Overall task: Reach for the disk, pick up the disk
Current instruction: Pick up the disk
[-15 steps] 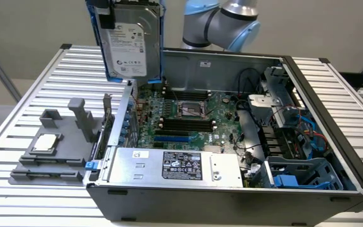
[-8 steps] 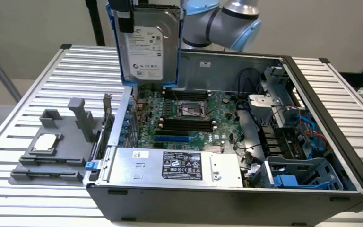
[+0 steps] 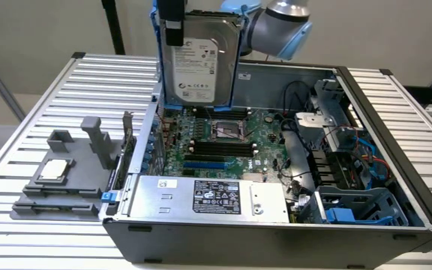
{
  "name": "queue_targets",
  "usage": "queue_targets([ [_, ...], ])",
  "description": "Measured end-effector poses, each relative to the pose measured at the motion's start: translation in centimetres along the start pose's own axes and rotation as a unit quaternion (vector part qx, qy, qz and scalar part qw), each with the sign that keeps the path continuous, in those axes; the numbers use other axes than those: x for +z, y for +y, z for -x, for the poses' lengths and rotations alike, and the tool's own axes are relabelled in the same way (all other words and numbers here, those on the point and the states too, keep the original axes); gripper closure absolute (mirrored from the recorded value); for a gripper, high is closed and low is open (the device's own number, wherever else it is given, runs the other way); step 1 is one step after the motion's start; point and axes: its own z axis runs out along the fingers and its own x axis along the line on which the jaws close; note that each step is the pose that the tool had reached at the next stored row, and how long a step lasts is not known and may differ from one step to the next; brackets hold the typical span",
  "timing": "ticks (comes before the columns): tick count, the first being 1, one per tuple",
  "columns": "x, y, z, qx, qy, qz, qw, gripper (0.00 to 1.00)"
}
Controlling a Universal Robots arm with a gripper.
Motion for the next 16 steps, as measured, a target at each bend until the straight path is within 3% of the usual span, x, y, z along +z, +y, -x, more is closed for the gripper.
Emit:
queue_targets([
  [9,-0.17,-2.94,-2.3,0.0,0.0,0.0,1.0,0.67],
  [16,-0.3,-5.85,-3.7,0.0,0.0,0.0,1.0,0.67],
])
